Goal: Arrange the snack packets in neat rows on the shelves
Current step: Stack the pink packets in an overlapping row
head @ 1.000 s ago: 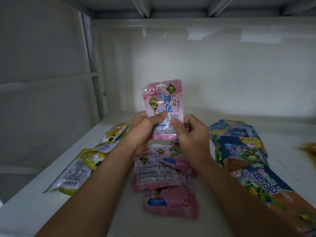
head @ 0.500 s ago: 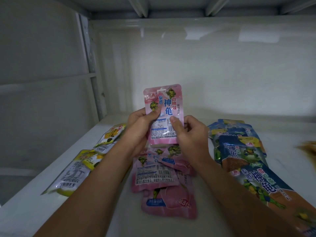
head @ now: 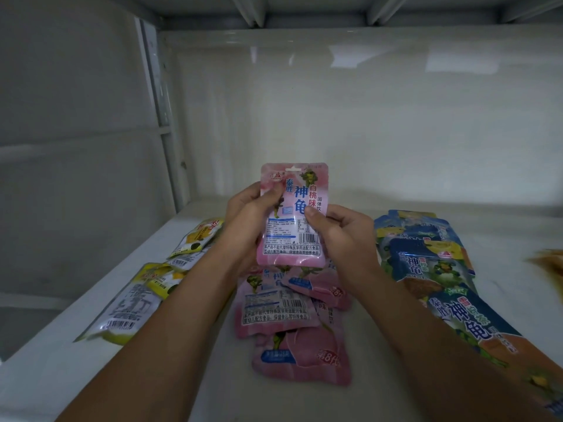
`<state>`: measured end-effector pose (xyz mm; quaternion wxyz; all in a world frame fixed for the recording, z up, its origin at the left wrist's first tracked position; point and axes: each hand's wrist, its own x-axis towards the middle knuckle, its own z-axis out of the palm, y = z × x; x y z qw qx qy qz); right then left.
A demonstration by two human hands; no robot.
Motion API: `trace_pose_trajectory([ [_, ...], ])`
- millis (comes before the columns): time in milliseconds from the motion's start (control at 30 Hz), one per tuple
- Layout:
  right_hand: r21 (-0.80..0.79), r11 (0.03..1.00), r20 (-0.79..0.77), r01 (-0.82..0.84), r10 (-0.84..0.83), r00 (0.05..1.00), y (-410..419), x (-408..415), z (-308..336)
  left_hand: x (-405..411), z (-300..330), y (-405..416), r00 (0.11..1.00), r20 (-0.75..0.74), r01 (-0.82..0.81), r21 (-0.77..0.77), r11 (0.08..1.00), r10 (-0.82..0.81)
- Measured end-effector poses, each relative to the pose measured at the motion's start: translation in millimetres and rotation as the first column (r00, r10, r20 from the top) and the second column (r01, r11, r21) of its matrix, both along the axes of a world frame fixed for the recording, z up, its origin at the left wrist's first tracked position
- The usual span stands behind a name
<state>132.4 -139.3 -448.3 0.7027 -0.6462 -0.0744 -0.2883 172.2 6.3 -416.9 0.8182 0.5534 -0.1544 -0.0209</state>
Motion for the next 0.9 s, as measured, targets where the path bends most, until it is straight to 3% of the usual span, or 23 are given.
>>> trace_pose_trajectory([
  [133,-0.010,1.000,-0.024,0.001,-0.001,1.000,5.2,-4.7,4.6,1.2,-1.0,0.4,0.999,0.003,-0.052,0.004,0.999,0.052],
  [533,0.180,0.969,0.061,0.169,-0.182,0.981,4.4,-7.2,9.2,-7.6,-1.0,-5.2,0.994,-0.004,0.113,0.030,0.993,-0.113],
  [900,0.237,0.962,0.032,0.137,-0.149,0.988,3.2,-4.7,11.1,-9.8,-0.4,-5.0,0.987,-0.032,0.155,-0.020,0.988,-0.156],
])
